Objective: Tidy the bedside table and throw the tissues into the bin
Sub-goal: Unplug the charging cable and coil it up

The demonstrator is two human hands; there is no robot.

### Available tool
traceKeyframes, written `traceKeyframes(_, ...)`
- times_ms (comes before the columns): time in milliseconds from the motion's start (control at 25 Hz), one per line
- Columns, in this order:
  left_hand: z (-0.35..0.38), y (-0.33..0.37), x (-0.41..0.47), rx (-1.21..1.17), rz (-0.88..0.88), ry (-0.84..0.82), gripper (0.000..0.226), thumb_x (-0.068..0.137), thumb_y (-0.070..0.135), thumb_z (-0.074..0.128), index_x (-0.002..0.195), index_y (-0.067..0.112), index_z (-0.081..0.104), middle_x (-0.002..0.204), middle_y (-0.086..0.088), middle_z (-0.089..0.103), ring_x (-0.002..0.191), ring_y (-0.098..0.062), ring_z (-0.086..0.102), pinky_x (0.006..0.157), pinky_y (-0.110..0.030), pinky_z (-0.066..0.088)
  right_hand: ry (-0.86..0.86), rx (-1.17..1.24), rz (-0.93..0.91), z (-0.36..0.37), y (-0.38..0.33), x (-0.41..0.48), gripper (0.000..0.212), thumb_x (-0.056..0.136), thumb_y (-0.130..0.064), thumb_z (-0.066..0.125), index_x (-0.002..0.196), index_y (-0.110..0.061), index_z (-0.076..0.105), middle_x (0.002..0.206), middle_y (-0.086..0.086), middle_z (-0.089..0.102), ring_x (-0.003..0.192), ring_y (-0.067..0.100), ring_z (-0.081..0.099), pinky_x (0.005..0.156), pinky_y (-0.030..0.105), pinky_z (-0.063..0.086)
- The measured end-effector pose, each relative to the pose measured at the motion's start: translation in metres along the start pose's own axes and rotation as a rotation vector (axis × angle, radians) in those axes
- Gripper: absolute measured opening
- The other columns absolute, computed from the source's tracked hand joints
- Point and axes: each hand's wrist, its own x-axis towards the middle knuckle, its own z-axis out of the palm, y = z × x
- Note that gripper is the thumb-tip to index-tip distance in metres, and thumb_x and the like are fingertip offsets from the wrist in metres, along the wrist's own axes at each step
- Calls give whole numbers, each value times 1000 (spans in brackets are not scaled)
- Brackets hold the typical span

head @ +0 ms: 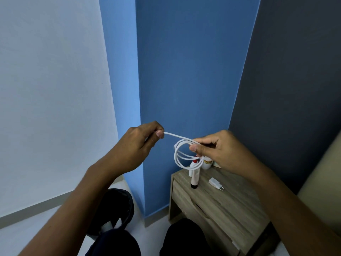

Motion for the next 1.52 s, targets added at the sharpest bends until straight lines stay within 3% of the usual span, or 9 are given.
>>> traceKeyframes(160, 3, -13, 1, 3, -36, 96, 24, 96, 38, 51, 97, 24, 70, 92, 8, 60, 89, -6, 53, 75, -15, 39, -1, 223, 20, 1, -3, 0, 18, 88, -33, 68, 95, -21, 79, 71, 9, 71, 53, 30, 50, 52, 38, 46)
traceKeyframes(360, 24, -5, 1, -419, -183, 46, 16, 94, 19, 60, 92, 25, 74, 82, 8, 70, 76, -10, 61, 69, -24, 45, -71, 613, 119, 13, -13, 2, 26, 79, -30, 71, 93, -9, 79, 70, 10, 66, 49, 10, 39, 44, 20, 32)
traceKeyframes(480, 30, 0, 0, -763, -329, 14, 18, 96, 13, 56, 93, 12, 74, 82, -4, 71, 77, -20, 56, 72, -34, 42, -28, 595, 123, 19, -14, 5, 22, 82, -27, 72, 92, -9, 79, 71, 11, 66, 49, 11, 40, 42, 19, 32)
traceKeyframes(640, 27, 8, -2, -1026, -434, -88, 21, 94, 23, 55, 95, 12, 73, 94, -11, 69, 84, -17, 58, 67, -28, 39, 144, 486, 156, 19, -5, 9, 15, 87, -26, 72, 93, -14, 79, 69, 9, 67, 52, 13, 43, 45, 24, 36)
traceKeyframes(800, 25, 22, -3, -891, -447, -130, 39, 90, 50, 50, 90, 19, 75, 92, -2, 72, 88, -14, 61, 73, -31, 42, 225, 408, 130, 24, -10, 12, 15, 88, -26, 70, 94, -14, 79, 66, 8, 68, 50, 12, 48, 46, 24, 41)
traceKeyframes(880, 25, 27, -4, -776, -386, -137, 35, 86, 53, 55, 84, 23, 74, 82, 2, 71, 81, -12, 61, 73, -31, 44, 251, 369, 127, 24, -12, 13, 18, 89, -26, 69, 92, -11, 78, 61, 3, 66, 47, 10, 49, 46, 23, 43)
traceKeyframes(1040, 35, 24, -1, -698, -413, -79, 36, 87, 42, 64, 84, 7, 72, 78, -17, 67, 73, -17, 59, 71, -32, 48, 257, 315, 139, 27, -10, 10, 19, 89, -26, 68, 92, -10, 77, 54, 1, 64, 44, 10, 52, 47, 25, 48)
traceKeyframes(1240, 43, 4, -1, -612, -371, -47, 5, 91, 15, 65, 90, 17, 69, 86, -5, 76, 82, -19, 72, 74, -31, 56, 258, 297, 198, 33, 8, 8, 17, 90, -27, 68, 85, -13, 76, 65, 3, 72, 51, 15, 58, 48, 26, 47)
traceKeyframes(1520, 62, -7, 3, -674, -343, -136, 13, 92, 8, 62, 102, 12, 67, 96, -10, 76, 92, -25, 72, 84, -35, 58, 197, 293, 243, 32, 34, 1, 16, 94, -21, 64, 90, -10, 73, 77, 8, 75, 57, 16, 61, 53, 27, 48)
